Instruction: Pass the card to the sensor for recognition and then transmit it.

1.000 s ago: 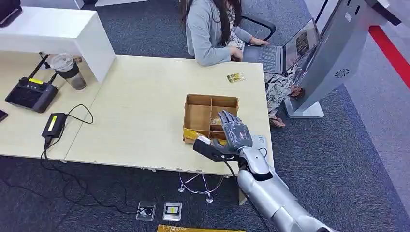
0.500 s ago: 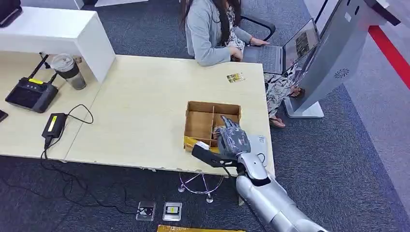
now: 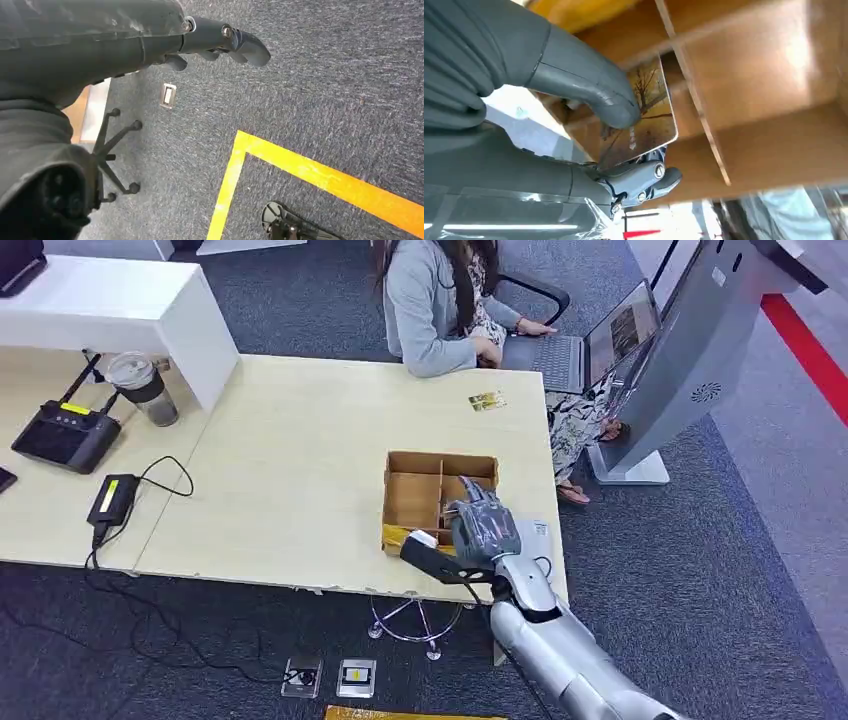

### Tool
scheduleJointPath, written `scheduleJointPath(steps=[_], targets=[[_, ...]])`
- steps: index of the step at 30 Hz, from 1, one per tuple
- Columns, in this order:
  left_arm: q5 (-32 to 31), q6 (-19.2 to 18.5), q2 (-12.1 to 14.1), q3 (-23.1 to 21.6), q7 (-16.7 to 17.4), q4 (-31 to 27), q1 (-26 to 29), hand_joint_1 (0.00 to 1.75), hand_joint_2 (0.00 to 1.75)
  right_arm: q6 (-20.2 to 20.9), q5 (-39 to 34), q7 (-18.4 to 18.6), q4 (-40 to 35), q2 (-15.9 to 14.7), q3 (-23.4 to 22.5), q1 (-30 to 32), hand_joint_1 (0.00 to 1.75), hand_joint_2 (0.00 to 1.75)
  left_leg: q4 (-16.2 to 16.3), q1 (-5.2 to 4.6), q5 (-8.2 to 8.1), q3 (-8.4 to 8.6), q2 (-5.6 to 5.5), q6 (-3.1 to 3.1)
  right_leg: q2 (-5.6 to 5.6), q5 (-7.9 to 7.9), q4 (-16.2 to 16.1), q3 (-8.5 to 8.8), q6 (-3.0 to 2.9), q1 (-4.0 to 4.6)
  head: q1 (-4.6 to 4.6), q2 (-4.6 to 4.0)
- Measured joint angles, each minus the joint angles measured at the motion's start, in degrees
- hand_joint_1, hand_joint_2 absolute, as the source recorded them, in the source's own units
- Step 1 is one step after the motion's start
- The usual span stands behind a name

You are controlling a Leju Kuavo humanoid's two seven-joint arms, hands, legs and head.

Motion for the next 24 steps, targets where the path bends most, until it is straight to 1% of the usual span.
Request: scheduleJointPath(steps=[2,6,8,11,13,17,21,24], targets=[[0.0,0.0,0.0,0.0,-0.1,0.0,0.0,0.00,0.00,-0.7,0.0,-0.3,-1.8,-0.4,0.0,-1.1,1.75,1.75,0.0,0.00,0.00,0.01,0.01,0.00,0.03,0.00,0.0,-0.01,0.00,0.00,0.00,0.00],[-0.4,-0.2,0.0,0.0,-0.9,0.0,0.1,0.00,0.00,1.1,1.5,-0.6,-6.6,-1.5,-0.4,-3.3,1.75,1.75,0.0,0.00,0.00,-0.03,0.00,0.00,0.03,0.01,0.0,-0.03,0.00,0.00,0.02,0.00],[-0.7,-0.5,0.0,-0.2,-1.9,0.0,0.2,0.00,0.00,2.3,3.0,-1.4,-11.7,-2.4,-1.3,-6.0,1.75,1.75,0.0,-0.01,0.02,-0.04,0.05,-0.03,0.11,0.03,0.0,-0.07,0.01,-0.01,-0.02,0.00],[-1.2,-1.1,0.1,-0.3,-3.3,0.0,0.1,0.00,0.00,4.4,4.7,-2.3,-16.0,-3.1,-2.6,-11.1,1.75,1.75,0.0,-0.01,0.02,-0.01,0.07,-0.03,0.11,0.03,0.0,-0.06,0.01,-0.01,0.02,0.00],[-1.4,-1.6,0.2,-0.3,-4.0,0.0,0.2,0.00,0.00,4.3,5.9,-3.4,-17.8,-3.4,-3.2,-13.6,1.75,1.75,0.0,-0.01,0.02,-0.01,0.06,-0.03,0.11,0.03,0.0,-0.06,0.01,0.00,0.00,0.00],[-1.9,-2.5,0.3,-0.9,-4.5,0.0,0.1,0.00,0.00,3.1,7.1,-5.3,-17.2,-3.2,-3.5,-17.6,1.75,1.75,0.0,0.00,0.02,-0.06,0.06,-0.03,0.11,0.03,0.0,-0.07,0.01,0.00,0.00,0.00],[-2.0,-2.6,0.4,-1.3,-4.6,0.0,0.0,0.00,0.00,-0.1,7.2,-6.8,-11.9,-1.4,-3.4,-21.6,1.75,1.75,0.0,0.01,0.02,-0.06,0.04,-0.03,0.08,0.03,0.0,-0.06,0.00,0.01,0.00,0.00],[-2.0,-2.6,0.5,-1.6,-4.6,0.0,0.0,0.00,0.00,-0.8,7.0,-6.9,-7.2,0.0,-3.0,-23.1,1.75,1.75,0.0,0.01,0.02,-0.07,0.02,-0.03,0.07,0.03,0.0,-0.07,0.00,0.01,0.02,0.00]])
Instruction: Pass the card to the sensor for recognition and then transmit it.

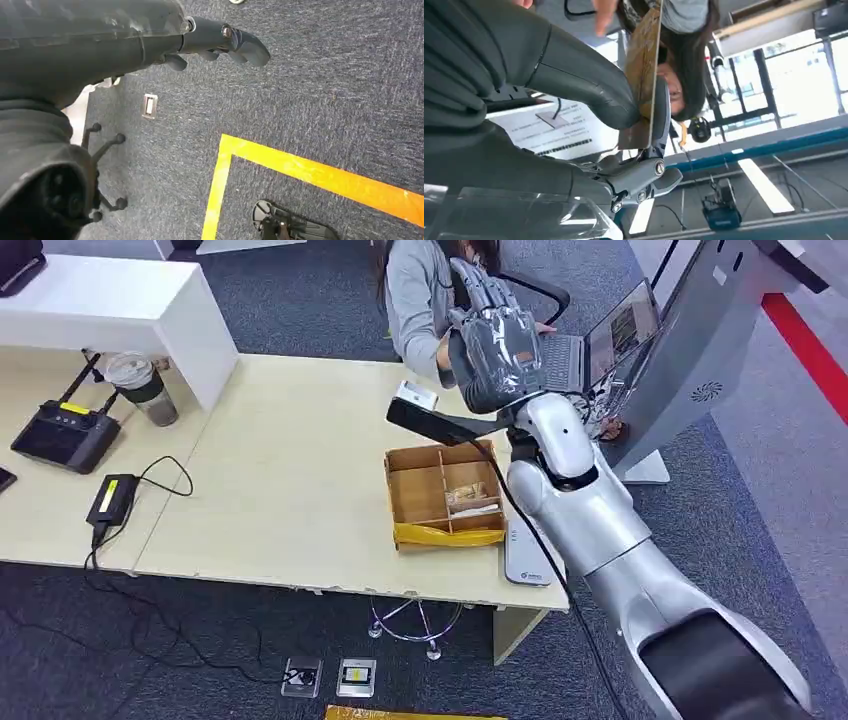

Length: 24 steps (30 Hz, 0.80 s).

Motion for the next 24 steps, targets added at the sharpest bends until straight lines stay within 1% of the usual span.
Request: scheduleJointPath(steps=[8,11,16,17,18,19,21,24], targets=[[0.1,0.0,0.1,-0.2,0.0,0.0,0.0,0.00,0.00,0.5,0.0,1.7,10.0,3.0,0.6,-1.8,1.75,1.75,0.0,0.00,0.00,0.00,0.00,0.00,0.00,0.00,0.0,0.00,0.00,0.00,-0.02,0.00],[0.2,-0.2,0.3,-0.2,0.0,0.0,0.0,0.00,0.00,0.9,0.2,2.6,12.8,3.6,0.9,-1.9,1.75,1.75,0.0,0.00,0.00,0.00,0.00,0.00,0.00,0.00,0.0,-0.01,0.00,0.00,0.00,0.00],[0.3,-0.7,0.4,-0.4,0.0,0.0,0.0,0.00,0.00,1.0,0.2,3.4,16.1,3.6,1.1,-1.9,1.75,1.75,0.0,0.00,0.00,-0.01,0.00,0.00,0.01,0.00,0.0,-0.02,0.00,0.00,-0.02,0.00],[0.3,-0.8,0.4,-0.6,0.0,0.0,0.0,0.00,0.00,1.0,0.2,3.6,16.6,3.6,1.2,-1.9,0.68,1.75,0.0,0.00,0.00,-0.02,0.00,0.00,0.01,0.00,0.0,-0.04,0.00,-0.01,0.00,0.00],[0.3,-0.8,0.4,-0.7,0.0,0.0,0.0,0.00,0.00,1.0,0.2,3.6,17.2,3.6,1.2,-1.9,0.16,1.75,0.0,0.00,0.00,-0.01,0.00,0.00,0.01,0.00,0.0,-0.03,0.00,0.00,-0.04,0.00],[0.3,-0.8,0.4,-0.8,0.0,0.0,0.0,0.00,0.00,1.0,0.2,3.7,17.9,3.6,1.2,-1.9,0.00,0.00,0.0,0.00,0.00,-0.01,0.00,0.00,0.01,0.00,0.0,-0.04,0.00,0.00,0.00,0.00],[0.3,-0.8,0.4,-1.2,0.0,0.0,0.0,0.00,0.00,1.0,0.1,3.7,18.7,3.5,1.2,-1.9,0.00,0.00,0.0,0.00,0.00,-0.03,0.01,0.00,0.01,0.00,0.0,-0.06,0.00,0.00,-0.02,0.00],[0.3,-0.8,0.4,-1.2,0.0,0.0,0.0,0.00,0.00,0.9,-0.3,2.3,19.5,3.5,1.2,-1.9,0.00,0.00,0.0,0.00,0.00,-0.03,0.02,0.00,0.03,0.00,0.0,-0.07,0.00,0.00,-0.02,0.00]])
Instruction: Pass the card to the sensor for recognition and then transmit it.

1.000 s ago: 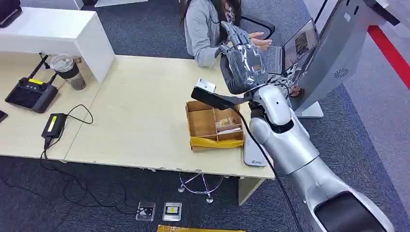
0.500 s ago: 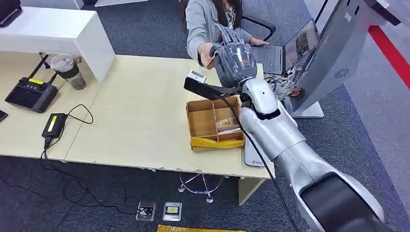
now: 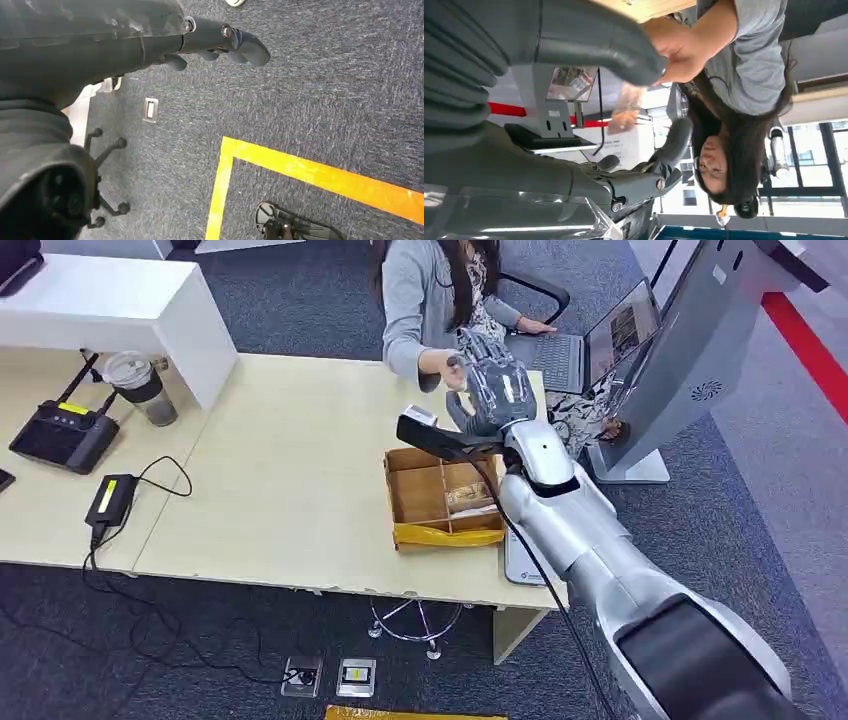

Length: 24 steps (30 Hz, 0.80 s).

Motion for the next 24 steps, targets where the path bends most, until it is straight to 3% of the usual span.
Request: scheduleJointPath(steps=[8,13,19,24], targets=[[0.0,0.0,0.0,0.0,-0.2,0.0,0.0,0.00,0.00,0.1,0.6,0.1,1.2,-0.7,0.0,0.0,0.00,0.00,0.0,0.00,0.00,0.01,0.00,0.00,-0.01,0.00,0.0,0.01,0.00,0.00,0.00,0.00],[0.4,0.0,0.0,0.0,-0.2,0.0,0.0,0.00,0.00,0.9,-3.5,-1.2,1.8,-2.2,-1.1,-0.1,0.00,0.00,0.0,-0.01,0.00,0.02,-0.01,0.00,-0.02,0.01,0.0,0.01,0.01,-0.01,0.00,0.00],[0.4,-0.3,0.2,-0.2,-0.2,0.0,0.1,0.00,0.00,1.1,-9.9,-0.9,2.5,-7.0,-5.0,-0.5,0.00,0.00,0.1,-0.02,0.00,0.01,-0.02,0.01,-0.03,0.01,0.0,0.01,0.01,-0.02,0.00,0.00],[0.4,-0.6,0.5,-0.4,-0.2,0.0,0.1,0.00,0.00,4.2,-15.8,1.0,3.2,-11.6,-9.2,-0.5,0.00,0.00,0.1,-0.03,-0.01,0.00,-0.01,0.01,-0.02,0.01,0.0,-0.01,0.02,-0.03,-0.02,0.00]])
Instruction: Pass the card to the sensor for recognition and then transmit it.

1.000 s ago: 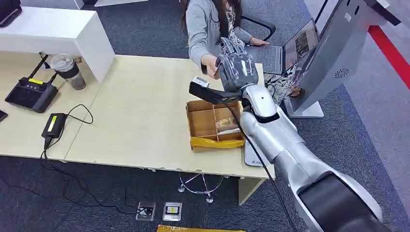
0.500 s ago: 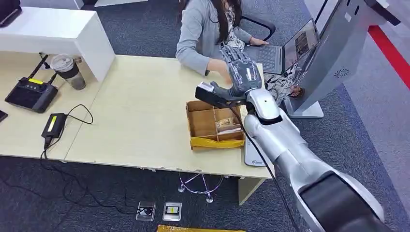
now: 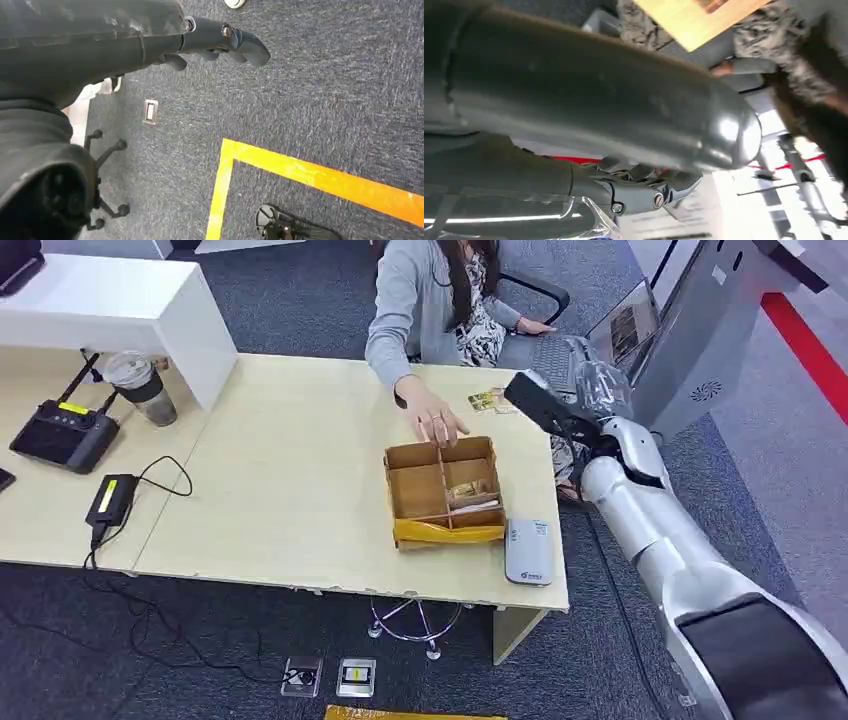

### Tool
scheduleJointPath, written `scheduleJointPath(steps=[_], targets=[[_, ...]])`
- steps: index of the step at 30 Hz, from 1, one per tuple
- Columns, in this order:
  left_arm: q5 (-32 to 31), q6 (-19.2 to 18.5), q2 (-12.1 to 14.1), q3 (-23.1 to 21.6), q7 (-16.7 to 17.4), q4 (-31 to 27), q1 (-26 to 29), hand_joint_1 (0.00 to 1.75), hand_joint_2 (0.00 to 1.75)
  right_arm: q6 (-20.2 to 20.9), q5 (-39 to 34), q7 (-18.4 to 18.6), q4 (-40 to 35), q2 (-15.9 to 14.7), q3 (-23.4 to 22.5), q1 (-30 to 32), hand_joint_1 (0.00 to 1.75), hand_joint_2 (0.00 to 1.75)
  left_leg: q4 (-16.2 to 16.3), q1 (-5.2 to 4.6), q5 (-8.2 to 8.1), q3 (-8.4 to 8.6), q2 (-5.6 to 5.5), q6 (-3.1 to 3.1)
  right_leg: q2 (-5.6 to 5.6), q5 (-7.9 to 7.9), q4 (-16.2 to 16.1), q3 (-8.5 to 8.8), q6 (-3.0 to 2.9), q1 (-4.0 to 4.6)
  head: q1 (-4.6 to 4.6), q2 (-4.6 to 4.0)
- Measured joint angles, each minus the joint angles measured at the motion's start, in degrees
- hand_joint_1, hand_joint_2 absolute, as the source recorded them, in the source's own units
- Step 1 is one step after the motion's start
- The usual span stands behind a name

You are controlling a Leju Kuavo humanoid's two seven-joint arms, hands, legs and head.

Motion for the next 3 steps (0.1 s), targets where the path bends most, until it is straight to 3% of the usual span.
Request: scheduleJointPath(steps=[3], targets=[[0.0,-0.3,0.1,-0.3,0.0,0.0,0.0,0.00,0.00,0.7,-2.0,1.3,0.6,-3.0,-2.1,0.0,0.00,0.00,0.0,-0.01,0.00,0.03,0.03,0.00,0.02,0.00,0.0,-0.04,0.00,0.00,0.02,0.00]])
